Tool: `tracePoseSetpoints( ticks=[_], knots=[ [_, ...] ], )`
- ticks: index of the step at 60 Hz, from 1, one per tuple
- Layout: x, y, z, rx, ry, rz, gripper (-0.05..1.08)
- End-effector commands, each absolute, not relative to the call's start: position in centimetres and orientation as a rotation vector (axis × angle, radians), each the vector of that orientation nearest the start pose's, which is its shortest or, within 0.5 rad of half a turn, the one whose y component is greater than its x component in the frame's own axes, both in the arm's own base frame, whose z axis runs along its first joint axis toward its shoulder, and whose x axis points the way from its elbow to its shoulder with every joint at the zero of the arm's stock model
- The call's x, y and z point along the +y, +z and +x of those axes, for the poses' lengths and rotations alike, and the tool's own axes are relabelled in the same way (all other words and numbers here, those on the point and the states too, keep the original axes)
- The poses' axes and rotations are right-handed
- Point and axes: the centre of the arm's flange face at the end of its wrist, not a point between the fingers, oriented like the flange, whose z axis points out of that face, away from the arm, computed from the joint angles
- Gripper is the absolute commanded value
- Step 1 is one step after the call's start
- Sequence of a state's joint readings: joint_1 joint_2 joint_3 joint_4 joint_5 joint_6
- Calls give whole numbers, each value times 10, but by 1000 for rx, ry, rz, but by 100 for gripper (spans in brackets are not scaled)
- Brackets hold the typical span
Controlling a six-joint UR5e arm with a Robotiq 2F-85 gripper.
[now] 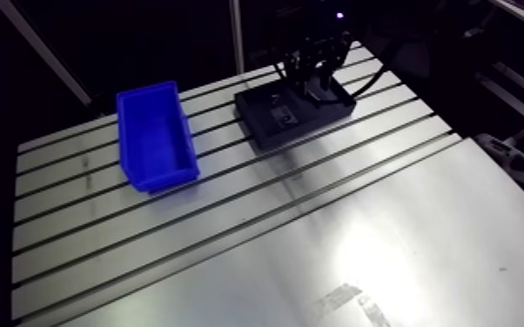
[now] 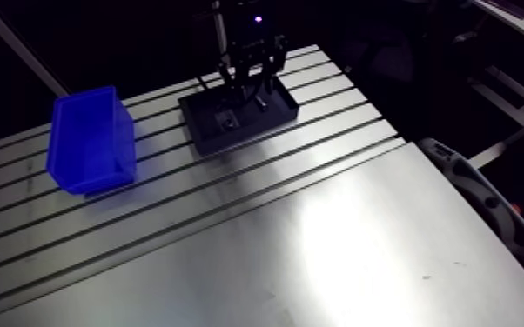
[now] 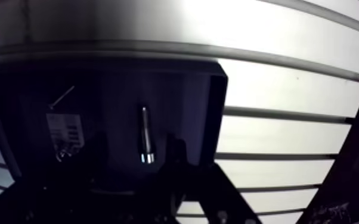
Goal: Pick up the M10 bolt from the tray and put it into the blue bin.
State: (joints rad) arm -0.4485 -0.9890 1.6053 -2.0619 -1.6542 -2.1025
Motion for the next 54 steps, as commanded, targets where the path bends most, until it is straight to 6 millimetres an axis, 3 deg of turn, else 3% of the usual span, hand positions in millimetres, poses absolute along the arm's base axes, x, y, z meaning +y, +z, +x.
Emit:
tracePoseSetpoints(
  ticks=[1, 34, 54],
  knots=[
    [165, 179, -631, 2991, 24, -133, 40],
    [167, 167, -636, 2981, 16, -133, 44],
    [168, 165, -636, 2984, 18, -131, 54]
  ],
)
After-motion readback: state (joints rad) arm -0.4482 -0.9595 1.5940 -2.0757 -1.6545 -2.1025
